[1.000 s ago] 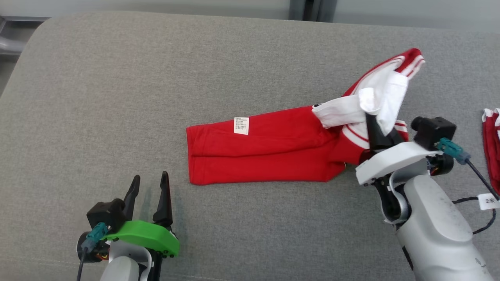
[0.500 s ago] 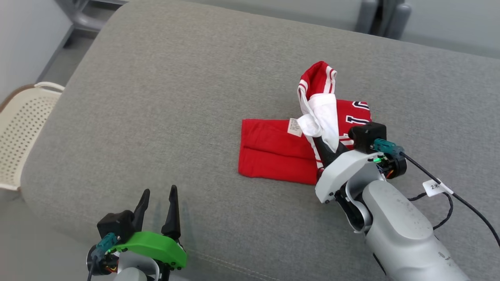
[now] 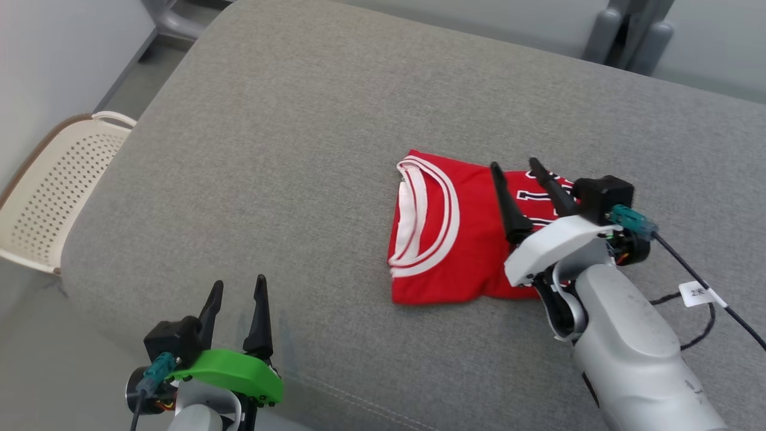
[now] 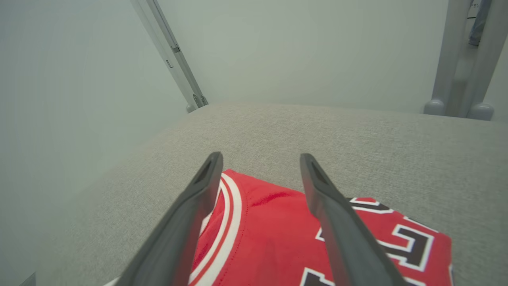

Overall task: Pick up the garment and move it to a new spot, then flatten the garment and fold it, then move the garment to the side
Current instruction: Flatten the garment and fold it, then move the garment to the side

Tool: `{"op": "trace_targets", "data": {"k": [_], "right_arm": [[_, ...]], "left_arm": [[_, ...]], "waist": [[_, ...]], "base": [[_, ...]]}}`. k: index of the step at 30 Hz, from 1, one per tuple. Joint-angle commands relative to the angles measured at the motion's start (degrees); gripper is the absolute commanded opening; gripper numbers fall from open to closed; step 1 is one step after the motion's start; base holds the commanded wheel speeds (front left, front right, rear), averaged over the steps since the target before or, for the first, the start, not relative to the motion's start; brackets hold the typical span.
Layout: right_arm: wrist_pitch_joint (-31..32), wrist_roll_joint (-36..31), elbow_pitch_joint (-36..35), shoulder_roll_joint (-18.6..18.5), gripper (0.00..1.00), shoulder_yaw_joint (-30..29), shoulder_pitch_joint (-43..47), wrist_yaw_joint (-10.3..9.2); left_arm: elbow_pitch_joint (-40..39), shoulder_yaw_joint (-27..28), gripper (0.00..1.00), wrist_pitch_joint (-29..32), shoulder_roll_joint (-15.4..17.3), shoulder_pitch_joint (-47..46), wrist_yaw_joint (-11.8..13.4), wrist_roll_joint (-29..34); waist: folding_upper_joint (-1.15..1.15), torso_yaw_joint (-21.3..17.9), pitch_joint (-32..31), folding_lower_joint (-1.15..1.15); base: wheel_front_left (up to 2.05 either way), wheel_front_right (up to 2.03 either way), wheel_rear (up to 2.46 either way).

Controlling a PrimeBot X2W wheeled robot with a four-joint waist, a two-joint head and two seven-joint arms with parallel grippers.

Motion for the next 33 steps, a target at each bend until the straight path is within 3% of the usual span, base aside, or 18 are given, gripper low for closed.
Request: {"op": "trace_targets", "data": {"k": [1,7,11,21,33], "right_arm": [[-0.39,-1.44,-1.16,-0.31,1.0,-2.92,1.7,-0.02],[-0.36,-9.19,-8.33,-0.21,1.0,-13.8,7.89,-0.02],[-0.37,-10.84,-11.36,-0.16,1.0,-16.41,11.91,-0.02],[-0.39,-11.29,-13.42,-0.17,1.0,-16.02,19.66,-0.02],[-0.39,-8.61,-13.6,-0.21,1.0,-13.98,24.75,-0.02]], "left_arm": [[-0.38,0.13,1.0,0.03,0.13,-0.21,0.25,1.37],[-1.17,2.22,1.0,0.03,0.15,-1.29,0.51,3.86],[-1.57,3.8,1.0,0.03,0.16,-0.87,0.61,5.76],[-1.84,6.67,1.0,0.03,0.19,3.97,0.02,7.96],[-2.27,7.61,1.0,0.03,0.19,8.28,-0.24,8.67]], "waist": [[0.0,-5.68,-0.72,0.0],[0.0,-12.15,-0.75,0.0],[0.0,-15.46,-1.4,0.0],[0.0,-20.08,-4.97,0.0],[0.0,-20.73,-8.36,0.0]], "base": [[0.0,0.0,0.0],[0.0,0.0,0.0],[0.0,0.0,0.0],[0.0,0.0,0.0],[0.0,0.0,0.0]]}}
